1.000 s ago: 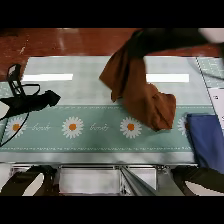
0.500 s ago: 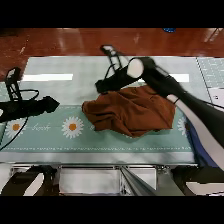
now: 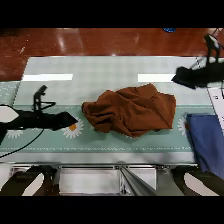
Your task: Fold the shirts.
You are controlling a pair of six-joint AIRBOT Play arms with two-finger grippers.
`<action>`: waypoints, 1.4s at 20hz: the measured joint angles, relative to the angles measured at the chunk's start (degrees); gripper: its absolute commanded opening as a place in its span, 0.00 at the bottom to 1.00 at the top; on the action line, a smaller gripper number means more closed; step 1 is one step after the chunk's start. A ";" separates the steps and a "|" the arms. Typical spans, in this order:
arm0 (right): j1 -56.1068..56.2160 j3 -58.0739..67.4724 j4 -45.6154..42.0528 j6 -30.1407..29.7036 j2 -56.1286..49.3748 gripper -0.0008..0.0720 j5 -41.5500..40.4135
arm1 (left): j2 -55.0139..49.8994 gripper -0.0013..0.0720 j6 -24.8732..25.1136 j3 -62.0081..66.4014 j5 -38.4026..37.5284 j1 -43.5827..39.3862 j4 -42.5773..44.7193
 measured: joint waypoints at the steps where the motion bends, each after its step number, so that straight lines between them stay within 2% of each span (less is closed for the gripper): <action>1: -2.25 -4.70 1.40 0.09 2.71 0.57 -1.36 | -1.73 0.71 2.40 -0.92 1.66 -1.92 -3.21; 5: -6.95 -19.54 5.79 0.20 10.01 0.57 -4.94 | -9.57 0.70 7.39 -2.29 12.09 -11.19 -10.14; 6: -7.43 -21.73 6.43 0.17 10.80 0.57 -5.42 | -11.80 0.52 7.98 -2.08 14.78 -13.14 -10.84; 7: -7.78 -23.71 7.08 0.20 11.41 0.57 -5.86 | -13.86 0.04 8.41 -1.53 16.61 -14.49 -11.43; 9: -8.20 -26.16 7.87 0.20 12.11 0.57 -5.88 | -17.90 0.04 9.55 0.26 18.60 -16.02 -12.00; 13: -8.59 -28.30 5.86 0.79 11.56 0.57 -4.02 | -22.73 0.04 12.70 4.68 17.11 -15.82 -12.72; 19: -8.66 -29.00 3.96 0.59 5.38 0.57 -1.73 | -24.41 0.04 14.40 7.26 15.72 -13.42 -12.96; 23: -8.66 -29.11 5.01 -2.08 0.09 0.55 -3.82 | -24.61 0.04 14.62 7.58 15.52 -12.92 -12.98; 24: -8.66 -29.11 6.88 -3.80 -1.55 0.40 -4.35 | -24.65 0.04 14.62 7.58 15.52 -12.90 -12.98; 25: -8.68 -29.05 9.57 -6.05 -3.02 0.16 -4.83 | -24.65 0.04 14.64 7.65 15.56 -12.83 -12.98; 26: -8.72 -29.07 13.00 -9.07 -4.57 0.04 -5.31 | -24.65 0.04 14.69 7.72 15.67 -12.68 -12.98; 28: -8.70 -28.17 22.23 -16.83 -6.86 0.04 -5.42 | -24.63 0.04 14.71 9.05 15.78 -11.21 -12.96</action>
